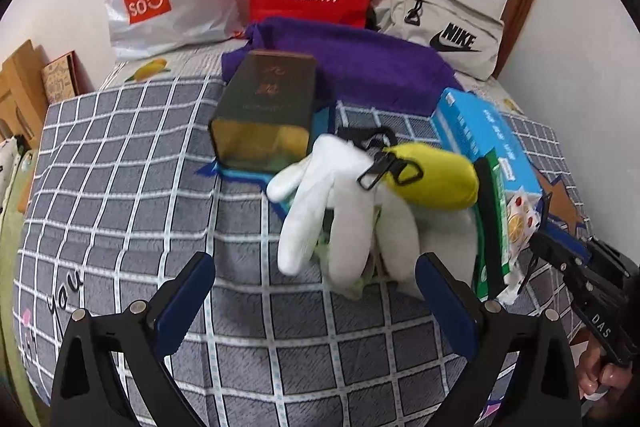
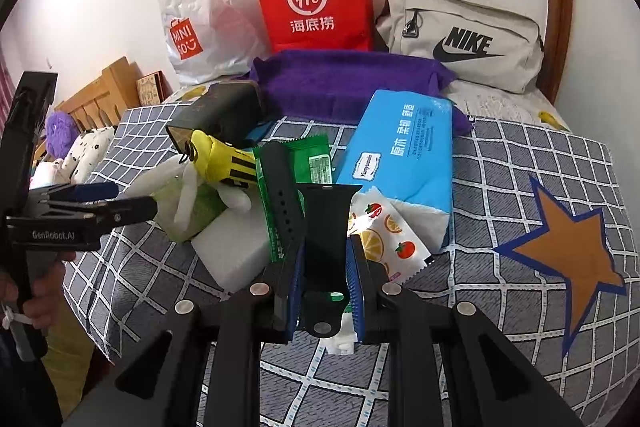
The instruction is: Organize soft objects
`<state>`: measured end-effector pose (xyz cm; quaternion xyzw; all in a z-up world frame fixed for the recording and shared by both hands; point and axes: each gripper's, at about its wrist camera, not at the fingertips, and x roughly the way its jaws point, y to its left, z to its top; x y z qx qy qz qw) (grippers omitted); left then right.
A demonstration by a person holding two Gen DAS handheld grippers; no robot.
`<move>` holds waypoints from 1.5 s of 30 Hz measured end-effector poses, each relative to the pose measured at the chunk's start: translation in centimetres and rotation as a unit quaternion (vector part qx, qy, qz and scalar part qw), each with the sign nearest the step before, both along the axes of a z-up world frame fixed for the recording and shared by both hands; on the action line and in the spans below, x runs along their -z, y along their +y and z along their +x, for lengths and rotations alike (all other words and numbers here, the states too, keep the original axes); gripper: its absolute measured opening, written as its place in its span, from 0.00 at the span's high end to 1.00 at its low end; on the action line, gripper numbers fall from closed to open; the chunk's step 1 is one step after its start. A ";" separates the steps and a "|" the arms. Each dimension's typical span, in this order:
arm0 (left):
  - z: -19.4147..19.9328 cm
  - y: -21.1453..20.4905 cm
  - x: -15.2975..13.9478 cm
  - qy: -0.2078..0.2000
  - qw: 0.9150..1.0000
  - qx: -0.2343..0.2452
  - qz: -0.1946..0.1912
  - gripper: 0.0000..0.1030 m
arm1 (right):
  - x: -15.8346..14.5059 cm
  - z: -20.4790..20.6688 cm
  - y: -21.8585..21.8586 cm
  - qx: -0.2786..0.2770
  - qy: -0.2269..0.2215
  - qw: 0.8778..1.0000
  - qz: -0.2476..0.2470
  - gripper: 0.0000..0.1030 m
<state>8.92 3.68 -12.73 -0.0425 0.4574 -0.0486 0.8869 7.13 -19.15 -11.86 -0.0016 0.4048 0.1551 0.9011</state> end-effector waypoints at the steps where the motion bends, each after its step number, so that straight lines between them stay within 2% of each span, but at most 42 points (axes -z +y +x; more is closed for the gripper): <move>1: 0.1 0.0 -0.1 -0.003 1.000 0.000 -0.002 0.03 | 0.0 0.0 -0.1 -0.001 0.001 1.000 0.000 0.80; 7: 1.3 -0.5 0.1 -0.008 1.000 0.010 -0.003 0.04 | 0.4 0.1 -0.2 0.001 0.008 1.000 0.002 0.80; 11: 2.1 -1.0 0.0 -0.007 1.000 0.017 0.007 0.16 | 0.5 0.2 0.0 -0.003 0.010 1.000 -0.004 0.80; 14: 2.4 -1.2 -0.8 -0.022 0.999 0.029 -0.009 0.16 | 0.5 0.2 -0.1 -0.004 0.011 1.000 -0.004 0.80; 18: 2.8 -2.5 -1.8 -0.041 0.996 0.070 -0.030 0.16 | 0.5 0.5 -0.3 -0.002 0.012 1.000 -0.003 0.80; 24: 3.0 -4.4 -2.3 -0.038 0.990 0.121 -0.058 0.16 | 0.9 1.0 -0.4 -0.002 0.020 1.000 -0.006 0.80; 27: 3.3 -5.4 -2.2 -0.038 0.989 0.135 -0.050 0.14 | 1.1 1.2 -0.6 -0.001 0.023 1.000 -0.005 0.80; 30: 4.3 -6.0 -1.3 -0.024 0.991 0.127 -0.019 0.14 | 1.4 1.5 -0.6 -0.001 0.027 1.000 -0.005 0.80; 32: 4.7 -5.8 -0.6 -0.016 0.993 0.119 -0.012 0.14 | 1.4 1.6 -0.6 -0.003 0.028 1.000 -0.007 0.80; 38: 6.0 -5.2 0.3 -0.006 0.993 0.115 -0.032 0.14 | 1.9 1.9 -0.7 -0.003 0.035 0.999 -0.007 0.80; 40: 6.1 -5.4 0.3 -0.011 0.992 0.121 -0.026 0.22 | 2.0 2.1 -0.7 -0.003 0.037 0.999 -0.006 0.80; 41: 6.0 -5.3 0.1 -0.014 0.992 0.124 -0.028 0.33 | 2.0 2.1 -0.7 -0.003 0.038 0.999 -0.007 0.80; 45: 5.7 -4.6 -0.9 -0.021 0.991 0.122 -0.042 0.38 | 1.7 2.2 -0.6 -0.004 0.035 0.999 -0.009 0.80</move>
